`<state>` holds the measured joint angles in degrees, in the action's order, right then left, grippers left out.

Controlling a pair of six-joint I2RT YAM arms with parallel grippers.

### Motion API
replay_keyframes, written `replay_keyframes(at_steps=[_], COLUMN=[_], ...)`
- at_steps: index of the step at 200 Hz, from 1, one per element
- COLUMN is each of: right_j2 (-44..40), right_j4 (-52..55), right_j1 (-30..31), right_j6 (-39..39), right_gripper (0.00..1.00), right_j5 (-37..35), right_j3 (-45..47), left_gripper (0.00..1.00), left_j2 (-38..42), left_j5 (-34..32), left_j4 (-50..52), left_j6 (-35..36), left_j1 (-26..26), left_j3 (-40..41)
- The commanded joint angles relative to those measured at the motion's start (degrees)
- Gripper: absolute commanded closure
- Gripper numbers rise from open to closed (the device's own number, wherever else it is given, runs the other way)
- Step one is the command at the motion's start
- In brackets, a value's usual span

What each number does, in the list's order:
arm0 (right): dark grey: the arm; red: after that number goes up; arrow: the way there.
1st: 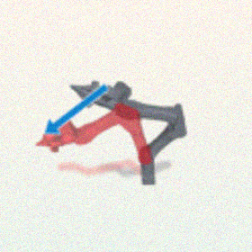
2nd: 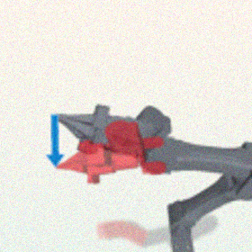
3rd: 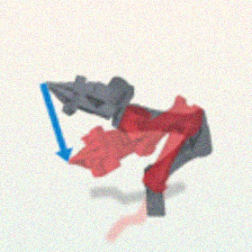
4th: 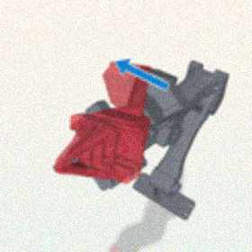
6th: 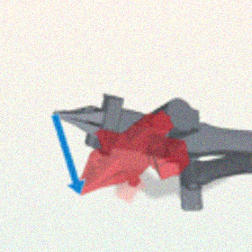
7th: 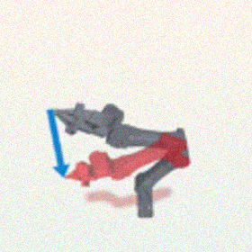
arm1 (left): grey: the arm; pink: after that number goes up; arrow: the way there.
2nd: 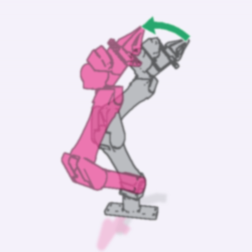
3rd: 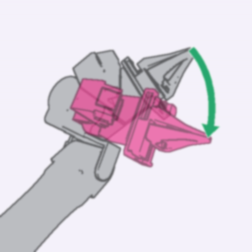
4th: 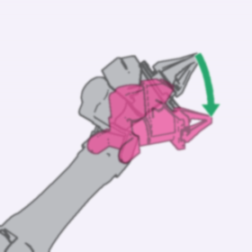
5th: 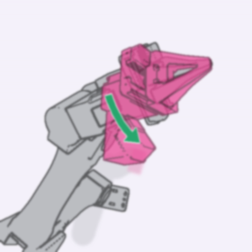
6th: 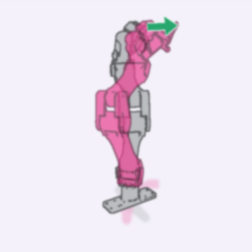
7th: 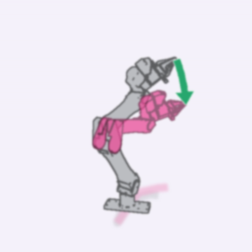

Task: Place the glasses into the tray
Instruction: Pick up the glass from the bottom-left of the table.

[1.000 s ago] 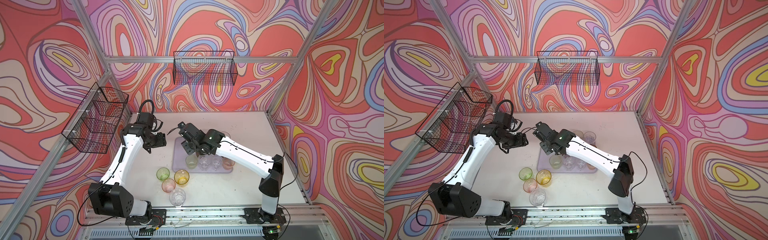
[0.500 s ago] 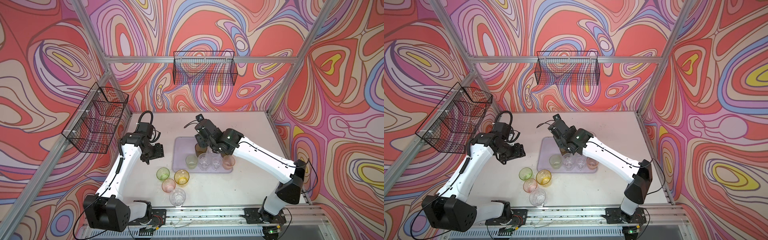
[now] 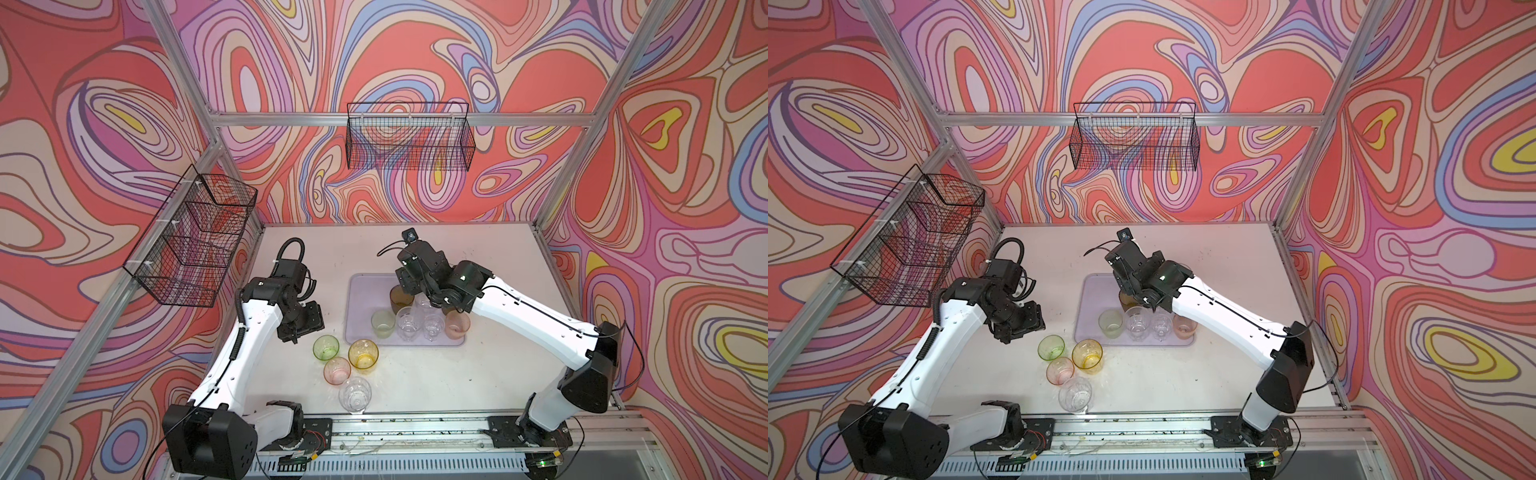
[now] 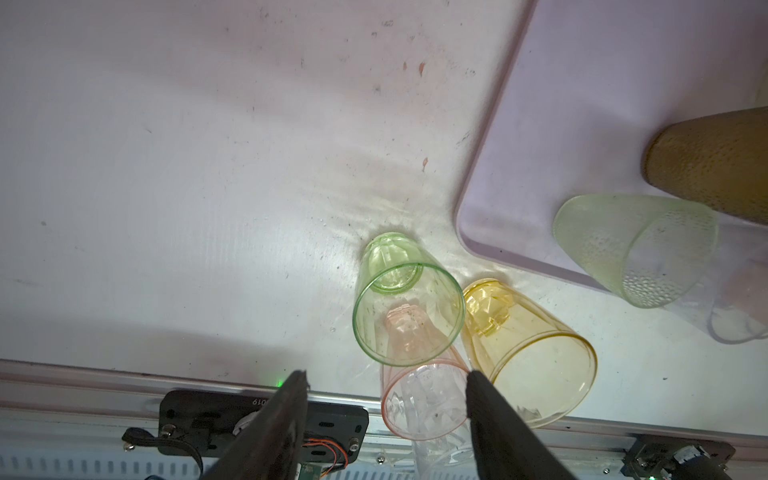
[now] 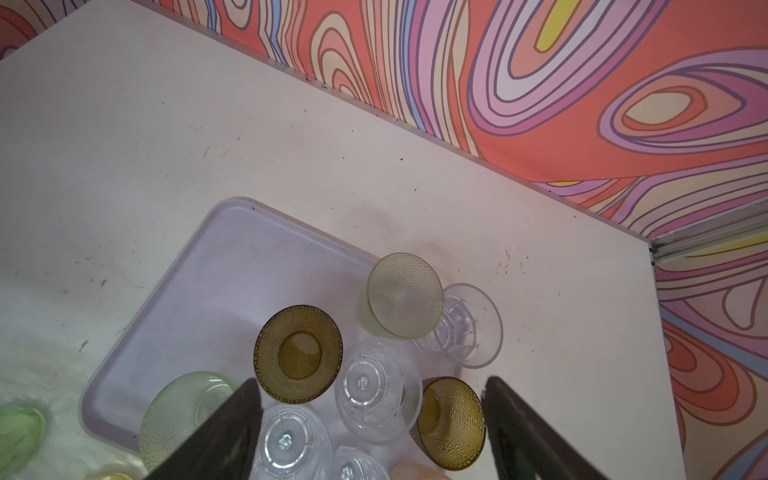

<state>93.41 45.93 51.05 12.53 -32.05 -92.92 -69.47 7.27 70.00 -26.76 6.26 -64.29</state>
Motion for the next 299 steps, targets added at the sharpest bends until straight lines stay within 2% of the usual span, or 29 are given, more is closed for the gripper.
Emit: replay_keyframes(at_steps=[1, 41, 224, 268, 299], right_j2=[-2.24, -4.58, -5.35, -5.81, -6.27], right_j4=[-0.35, 0.32, -0.89, -0.67, -1.11], right_j1=[-0.64, -3.32, -5.26, -5.61, -5.85], right_j6=[-0.26, 0.71, -0.1, -0.14, -0.14], right_gripper=[0.12, 0.11, 0.12, 0.13, 0.12], right_j5=[0.95, 6.94, 9.79, 9.9, 9.75], right_j3=[0.73, 3.41, 5.71, 5.69, 6.09], left_gripper=[0.37, 0.37, 0.49, 0.56, 0.67], left_j2=[1.06, 2.7, 2.5, 0.75, -0.21], left_j5=[-0.49, 0.81, 1.73, 2.05, 2.13], left_j4=[3.26, 1.73, -8.39, -10.53, -11.76], left_j6=[-3.2, -6.68, -14.01, -14.72, -15.07], left_j1=[-0.37, -0.37, -0.4, -0.29, -0.33], left_j3=[1.94, 5.86, 16.11, 17.26, 17.97])
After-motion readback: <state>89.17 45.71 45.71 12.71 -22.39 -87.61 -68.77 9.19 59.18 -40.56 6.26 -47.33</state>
